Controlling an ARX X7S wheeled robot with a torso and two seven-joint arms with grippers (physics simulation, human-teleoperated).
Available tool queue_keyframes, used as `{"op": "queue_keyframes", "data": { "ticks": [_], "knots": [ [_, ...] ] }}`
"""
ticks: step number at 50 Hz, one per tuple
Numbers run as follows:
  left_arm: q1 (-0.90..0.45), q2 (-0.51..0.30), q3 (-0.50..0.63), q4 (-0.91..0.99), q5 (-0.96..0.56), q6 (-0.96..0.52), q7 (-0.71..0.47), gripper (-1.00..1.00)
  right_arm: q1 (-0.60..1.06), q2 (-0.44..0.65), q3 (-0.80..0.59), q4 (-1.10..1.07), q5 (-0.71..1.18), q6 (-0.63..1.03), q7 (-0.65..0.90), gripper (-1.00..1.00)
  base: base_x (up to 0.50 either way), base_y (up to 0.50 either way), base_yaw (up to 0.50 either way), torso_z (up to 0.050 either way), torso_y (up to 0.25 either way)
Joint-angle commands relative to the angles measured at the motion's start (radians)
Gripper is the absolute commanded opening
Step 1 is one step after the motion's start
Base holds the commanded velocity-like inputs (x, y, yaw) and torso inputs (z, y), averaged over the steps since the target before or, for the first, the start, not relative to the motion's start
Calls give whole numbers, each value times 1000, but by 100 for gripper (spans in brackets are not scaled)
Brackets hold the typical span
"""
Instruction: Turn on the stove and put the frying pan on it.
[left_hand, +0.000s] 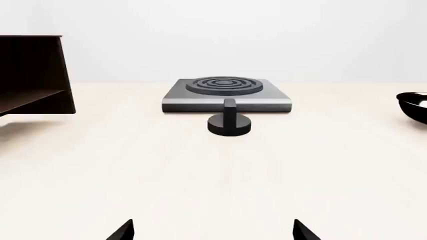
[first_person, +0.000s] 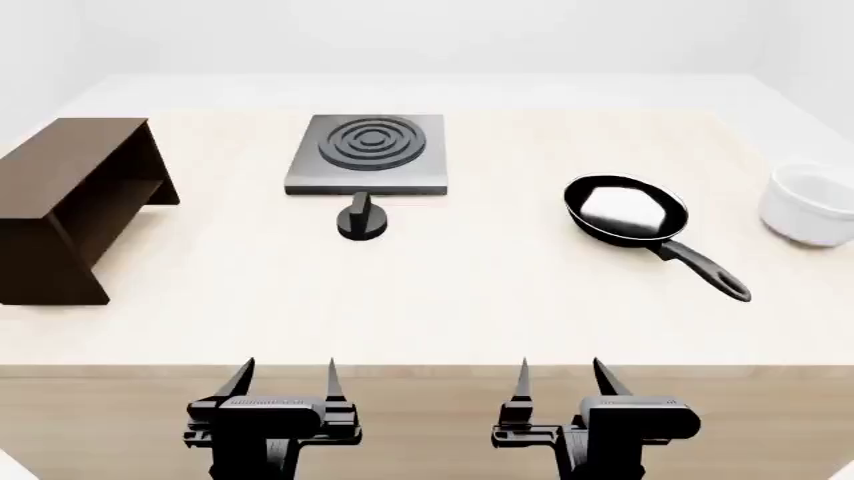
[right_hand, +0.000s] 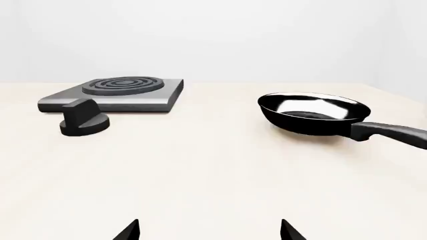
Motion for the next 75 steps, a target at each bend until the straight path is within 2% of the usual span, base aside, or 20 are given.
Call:
{"op": "queue_keyframes", "data": {
  "ticks": [1, 12, 22, 28, 32, 43, 75],
  "knots": [
    [5, -15, 21, 7, -7, 9, -26, 100, -14, 17, -21, -12, 13, -32, 17, 100, 0, 0, 0, 0, 0],
    [9, -47, 60, 7, -39, 12, -65, 100, -25, 51, -63, -13, 30, -65, 51, 100, 0, 0, 0, 0, 0],
    [-3, -60, 69, 38, -20, -23, -135, 100, -13, 66, -74, -33, 23, -21, 96, 100, 0, 0, 0, 0, 0],
    [-20, -80, 42, 227, -73, -216, -142, 100, -9, 81, -54, -250, 30, 149, 132, 100, 0, 0, 0, 0, 0],
    [-29, -90, 44, 256, -70, -268, -157, 100, -14, 95, -63, -317, 63, 201, 108, 100, 63, 0, 0, 0, 0],
    [-33, -114, 78, 266, -65, -298, -161, 100, -5, 110, -52, -351, 118, 257, 116, 100, 489, 0, 0, 0, 0],
    [-26, -144, 111, 265, -94, -291, -179, 100, -20, 139, -64, -338, 160, 210, 142, 100, 500, 0, 0, 0, 0]
  ]
}}
